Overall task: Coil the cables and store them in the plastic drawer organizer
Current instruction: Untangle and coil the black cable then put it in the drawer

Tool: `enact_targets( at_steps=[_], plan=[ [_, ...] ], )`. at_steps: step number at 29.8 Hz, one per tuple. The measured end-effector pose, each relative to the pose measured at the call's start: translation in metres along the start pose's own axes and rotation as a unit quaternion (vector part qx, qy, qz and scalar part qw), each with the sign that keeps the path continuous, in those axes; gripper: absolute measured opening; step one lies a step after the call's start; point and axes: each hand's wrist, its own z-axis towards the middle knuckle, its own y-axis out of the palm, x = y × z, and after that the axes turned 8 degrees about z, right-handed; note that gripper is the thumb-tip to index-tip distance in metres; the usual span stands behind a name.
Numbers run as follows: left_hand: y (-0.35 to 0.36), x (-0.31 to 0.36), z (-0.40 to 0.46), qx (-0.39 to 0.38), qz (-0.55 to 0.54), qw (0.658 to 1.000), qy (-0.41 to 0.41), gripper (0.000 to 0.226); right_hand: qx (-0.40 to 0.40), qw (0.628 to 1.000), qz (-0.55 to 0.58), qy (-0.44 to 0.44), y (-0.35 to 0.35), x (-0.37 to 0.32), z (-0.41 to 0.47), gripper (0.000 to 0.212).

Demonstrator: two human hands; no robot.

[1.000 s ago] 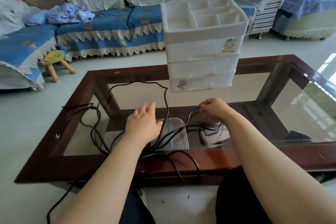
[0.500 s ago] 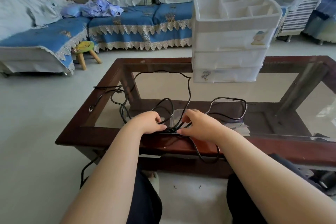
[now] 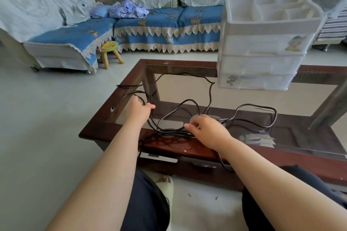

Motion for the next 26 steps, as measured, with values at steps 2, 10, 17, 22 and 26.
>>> enact_targets(
  at_steps=[2,10,17,22,26],
  plan=[
    [-0.003,0.004,-0.01,-0.001,0.016,0.997,0.069,0.046,0.091,0.993,0.081,-0.007,-0.001,-0.006,0.004,0.03],
    [0.001,0.022,-0.051,-0.172,0.015,0.961,0.215,0.044,-0.091,0.869,0.486,0.038,-0.001,-0.02,0.018,0.054],
    [0.005,0.019,-0.027,-0.055,0.083,0.971,0.216,0.047,-0.028,0.885,0.465,0.021,0.006,-0.03,0.023,0.032],
    [-0.028,-0.041,0.047,0.103,0.28,0.955,-0.001,0.05,0.026,0.886,0.458,0.073,-0.005,-0.023,0.026,0.033],
    [-0.033,-0.083,0.071,0.017,0.257,0.961,-0.101,0.071,0.001,0.897,0.437,0.065,-0.002,-0.026,0.029,0.024]
  ],
)
